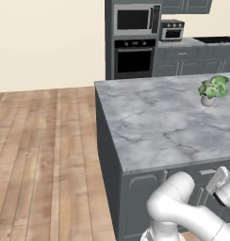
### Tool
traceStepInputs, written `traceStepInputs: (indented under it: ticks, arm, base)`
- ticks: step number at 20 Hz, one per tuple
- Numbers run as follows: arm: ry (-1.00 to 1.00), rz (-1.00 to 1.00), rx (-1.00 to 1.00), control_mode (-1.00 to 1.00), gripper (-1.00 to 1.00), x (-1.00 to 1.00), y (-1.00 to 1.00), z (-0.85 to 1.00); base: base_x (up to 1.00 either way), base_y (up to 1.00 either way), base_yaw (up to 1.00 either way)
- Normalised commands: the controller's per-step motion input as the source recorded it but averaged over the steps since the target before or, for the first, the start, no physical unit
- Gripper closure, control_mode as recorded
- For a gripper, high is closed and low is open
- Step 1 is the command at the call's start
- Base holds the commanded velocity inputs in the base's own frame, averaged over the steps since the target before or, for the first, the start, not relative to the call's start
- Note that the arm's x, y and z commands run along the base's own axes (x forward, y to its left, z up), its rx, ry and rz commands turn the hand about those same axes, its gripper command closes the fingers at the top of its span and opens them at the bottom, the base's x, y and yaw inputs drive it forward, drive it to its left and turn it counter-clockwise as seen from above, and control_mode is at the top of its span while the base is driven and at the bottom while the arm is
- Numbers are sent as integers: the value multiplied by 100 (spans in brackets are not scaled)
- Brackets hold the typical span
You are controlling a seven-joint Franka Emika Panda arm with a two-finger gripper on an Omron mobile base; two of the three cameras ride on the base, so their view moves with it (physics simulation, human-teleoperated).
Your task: Take the pizza cutter from the drawer on the right and place it on the dining counter for cutting.
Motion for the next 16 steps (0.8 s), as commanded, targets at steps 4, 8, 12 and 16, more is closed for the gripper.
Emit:
traceStepInputs:
  ticks: [4,8,12,16]
  arm:
    - [0,0,0,-100,100,0,0,0]
    - [0,0,0,-100,100,-5,-1,0]
    - [0,0,0,-100,100,-28,-11,0]
    - [0,1,0,-100,100,-55,-28,-2]
  base:
    - [0,0,0]
    - [0,0,0]
    - [0,0,0]
    - [0,0,0]
